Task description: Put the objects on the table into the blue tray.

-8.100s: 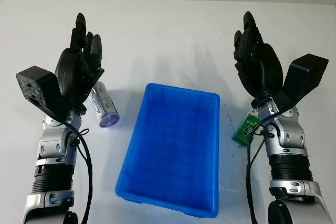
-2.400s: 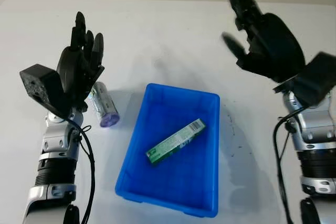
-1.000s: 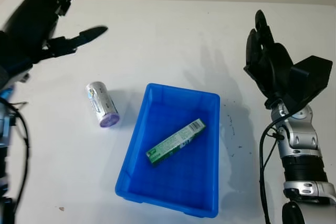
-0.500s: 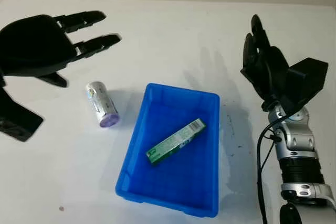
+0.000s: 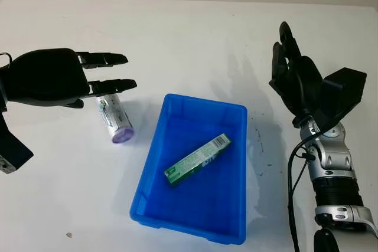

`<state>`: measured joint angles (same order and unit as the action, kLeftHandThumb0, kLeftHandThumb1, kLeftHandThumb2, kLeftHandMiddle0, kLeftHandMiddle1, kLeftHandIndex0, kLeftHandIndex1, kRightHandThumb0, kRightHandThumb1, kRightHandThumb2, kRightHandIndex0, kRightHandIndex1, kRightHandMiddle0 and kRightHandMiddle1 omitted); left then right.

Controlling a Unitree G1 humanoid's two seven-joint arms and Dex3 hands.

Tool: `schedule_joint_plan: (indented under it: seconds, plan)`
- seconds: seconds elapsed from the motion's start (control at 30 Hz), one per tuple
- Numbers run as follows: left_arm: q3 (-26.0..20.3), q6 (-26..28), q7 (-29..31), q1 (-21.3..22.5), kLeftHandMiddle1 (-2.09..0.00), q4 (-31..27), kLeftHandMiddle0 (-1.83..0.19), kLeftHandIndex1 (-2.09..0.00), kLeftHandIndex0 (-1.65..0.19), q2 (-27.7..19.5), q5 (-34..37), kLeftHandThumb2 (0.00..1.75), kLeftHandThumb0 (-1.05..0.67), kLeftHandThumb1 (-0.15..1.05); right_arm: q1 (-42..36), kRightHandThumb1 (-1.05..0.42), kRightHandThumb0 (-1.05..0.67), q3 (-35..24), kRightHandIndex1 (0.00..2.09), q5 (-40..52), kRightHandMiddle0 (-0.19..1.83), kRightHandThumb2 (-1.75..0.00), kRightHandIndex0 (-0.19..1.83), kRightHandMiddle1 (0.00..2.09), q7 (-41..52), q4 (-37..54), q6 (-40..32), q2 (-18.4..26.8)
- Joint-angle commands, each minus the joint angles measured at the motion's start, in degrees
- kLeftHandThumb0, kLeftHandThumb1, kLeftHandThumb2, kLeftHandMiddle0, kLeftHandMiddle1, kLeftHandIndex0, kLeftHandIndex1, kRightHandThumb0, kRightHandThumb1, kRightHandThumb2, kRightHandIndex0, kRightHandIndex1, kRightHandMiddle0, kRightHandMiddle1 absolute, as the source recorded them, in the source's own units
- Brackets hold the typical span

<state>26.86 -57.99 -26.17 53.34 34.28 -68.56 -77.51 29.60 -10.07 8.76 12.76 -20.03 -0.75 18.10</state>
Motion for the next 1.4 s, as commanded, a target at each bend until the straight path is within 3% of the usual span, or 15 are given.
schedule_joint_plan:
  seconds: [0.0, 0.13, 0.3, 0.43, 0.6, 0.73, 0.8, 0.9, 0.97, 1.0, 1.03, 1.07, 1.1, 1.17, 1.37]
  plan:
    - [0.97, -0.35, -1.45, 0.08, -0.06, 0.63, -0.08, -0.07, -0.1, 0.53, 0.59, 0.06, -0.34, 0.99, 0.33, -1.05, -0.66, -0.33, 0.0, 0.19, -0.19, -0.79, -0.19, 0.0, 0.06, 0.11, 0.3, -0.11]
    - [2.04, 0.01, -2.87, -0.82, -0.06, 1.03, -0.09, -0.07, -0.11, 1.76, 0.9, 0.04, -0.44, 0.95, 0.19, -1.05, -0.66, -0.47, 0.0, 0.06, -0.19, -0.79, -0.19, 0.0, -0.24, 0.08, 0.63, -0.1]
    - [3.8, 0.21, -4.61, -3.19, -0.1, 0.92, -0.22, -0.11, -0.2, 3.43, 1.02, 0.05, -0.39, 0.97, 0.15, -1.05, -0.66, -0.65, 0.0, 0.38, -0.19, -0.78, -0.19, 0.0, 0.42, -0.46, 1.01, 0.12]
    - [5.3, 0.15, -5.66, -5.13, -0.11, 1.45, -0.31, -0.15, -0.28, 5.11, 1.46, 0.1, -0.18, 1.04, -0.09, -1.05, -0.65, -0.76, 0.0, 0.41, -0.19, -0.78, -0.19, 0.0, 0.53, 0.0, 0.76, 0.2]
    - [7.25, 0.96, -8.28, -6.25, -0.11, 2.67, -0.34, -0.16, -0.28, 6.21, 0.15, 0.06, -0.28, 0.99, -0.32, -1.05, -0.66, -0.85, 0.0, 0.3, -0.19, -0.77, -0.19, 0.0, 0.3, 0.76, -0.18, 0.44]
    - [9.16, 3.3, -10.99, -7.45, -0.17, 2.79, -0.4, -0.26, -0.32, 6.4, -1.9, 0.14, -0.02, 1.04, -0.68, -1.05, -0.68, -1.11, 0.0, 0.57, -0.19, -0.75, -0.19, 0.0, 0.62, 1.34, -0.61, 0.75]
    - [9.67, 4.2, -11.99, -7.61, -0.53, 2.98, -0.28, -0.73, -0.14, 6.41, -2.43, 0.19, 0.04, 1.02, -0.79, -1.05, -0.68, -1.05, 0.0, 0.45, -0.19, -0.75, -0.19, 0.0, 0.64, 1.61, -0.92, 0.91]
    - [10.78, 5.44, -16.5, -7.4, -0.87, 4.3, -0.28, -1.09, -0.11, 6.9, -3.46, 0.18, 0.03, 1.0, -0.91, -1.05, -0.68, -0.91, 0.0, 0.3, -0.19, -0.75, -0.19, 0.0, 0.7, 2.01, -1.49, 1.1]
    - [11.42, 6.93, -19.89, -7.31, -1.33, 5.31, -0.33, -1.36, -0.2, 7.61, -4.08, 0.1, -0.05, 1.01, -0.69, -1.05, -0.68, -0.99, 0.0, 0.52, -0.19, -0.76, -0.19, 0.0, 0.91, 1.62, -1.27, 0.98]
    - [11.74, 7.62, -21.27, -7.26, -1.74, 5.79, -0.4, -1.63, -0.28, 7.92, -4.31, 0.08, -0.13, 1.01, -0.57, -1.05, -0.67, -1.03, 0.0, 0.57, -0.19, -0.76, -0.19, 0.0, 0.91, 1.4, -1.09, 0.89]
    - [12.06, 8.56, -22.55, -7.23, -1.89, 6.31, -0.43, -1.73, -0.29, 8.23, -4.56, 0.07, -0.15, 1.01, -0.44, -1.05, -0.67, -1.05, 0.0, 0.64, -0.19, -0.76, -0.19, 0.0, 0.95, 1.2, -0.99, 0.83]
    - [12.06, 9.55, -22.42, -7.25, -1.99, 6.53, -0.55, -1.85, -0.31, 8.35, -4.44, 0.07, -0.2, 1.03, -0.31, -1.05, -0.66, -1.03, 0.0, 0.66, -0.19, -0.76, -0.19, 0.0, 0.97, 1.1, -0.91, 0.78]
    - [11.99, 10.36, -22.11, -7.21, -2.05, 6.63, -0.85, -2.0, -0.42, 8.35, -4.27, 0.15, -0.32, 1.04, -0.2, -1.05, -0.66, -0.98, 0.0, 0.67, -0.19, -0.76, -0.19, 0.0, 1.01, 1.09, -0.94, 0.76]
    - [11.9, 11.85, -21.78, -6.87, -2.08, 6.65, -1.07, -2.07, -0.56, 8.29, -4.2, 0.22, -0.44, 1.05, 0.05, -1.05, -0.66, -0.97, 0.0, 0.68, -0.19, -0.76, -0.19, 0.0, 1.06, 0.8, -0.72, 0.72]
    - [11.03, 13.85, -19.58, -5.51, -2.09, 5.01, -1.11, -2.09, -0.5, 7.42, -3.2, 0.39, -0.5, 1.05, 0.57, -1.05, -0.66, -0.86, 0.0, 0.54, -0.19, -0.75, -0.19, 0.0, 1.3, -0.05, -0.29, 0.84]
